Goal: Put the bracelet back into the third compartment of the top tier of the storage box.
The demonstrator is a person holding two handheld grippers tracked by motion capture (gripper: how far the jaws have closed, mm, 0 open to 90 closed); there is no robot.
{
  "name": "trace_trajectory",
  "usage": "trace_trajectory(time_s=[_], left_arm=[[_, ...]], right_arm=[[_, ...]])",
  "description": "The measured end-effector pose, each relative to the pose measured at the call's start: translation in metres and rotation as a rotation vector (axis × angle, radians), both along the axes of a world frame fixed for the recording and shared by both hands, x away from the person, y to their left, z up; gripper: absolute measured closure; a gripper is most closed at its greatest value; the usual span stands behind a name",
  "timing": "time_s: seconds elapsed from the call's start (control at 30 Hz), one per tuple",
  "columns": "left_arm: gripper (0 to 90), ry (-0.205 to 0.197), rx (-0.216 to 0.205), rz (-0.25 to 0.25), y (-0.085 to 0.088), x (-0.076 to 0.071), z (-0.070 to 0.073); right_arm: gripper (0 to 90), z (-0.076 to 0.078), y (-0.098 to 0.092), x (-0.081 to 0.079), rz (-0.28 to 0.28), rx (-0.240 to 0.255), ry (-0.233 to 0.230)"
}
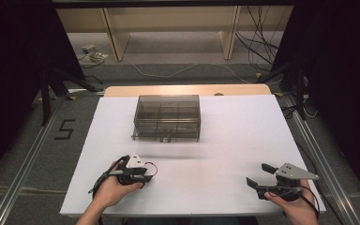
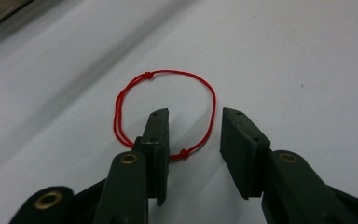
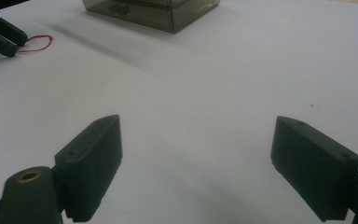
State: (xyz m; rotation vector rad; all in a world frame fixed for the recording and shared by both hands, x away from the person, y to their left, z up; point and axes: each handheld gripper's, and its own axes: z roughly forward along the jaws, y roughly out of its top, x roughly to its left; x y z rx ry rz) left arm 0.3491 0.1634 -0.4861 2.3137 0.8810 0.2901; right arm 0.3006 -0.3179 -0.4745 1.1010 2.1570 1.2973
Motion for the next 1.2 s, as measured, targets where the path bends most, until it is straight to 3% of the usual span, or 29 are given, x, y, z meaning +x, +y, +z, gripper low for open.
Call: trace_trajectory(time_s=[0.17, 0.43, 0.8, 1.2], left_arm=[[74.3, 0.004, 0.01, 0.023, 0.0, 0.001, 0.001], [85.0, -0.007, 0.06, 0.019, -0.008, -0.003, 0.003], [89.7, 0.006, 0.028, 0.053, -0.008, -0.004, 0.003], [89.8, -0.05, -0.043, 0.081, -0.005, -0.006, 0.014]], right_arm=[[16.7, 0.0, 0.0, 0.0, 0.001, 0.001, 0.0], [16.7, 0.0, 0.0, 0.0, 0.003, 0.0, -0.001], [16.7, 0.0, 0.0, 0.0, 0.002, 0.0, 0.002], [16.7, 0.0, 0.001, 0.0, 0.003, 0.001, 0.0]])
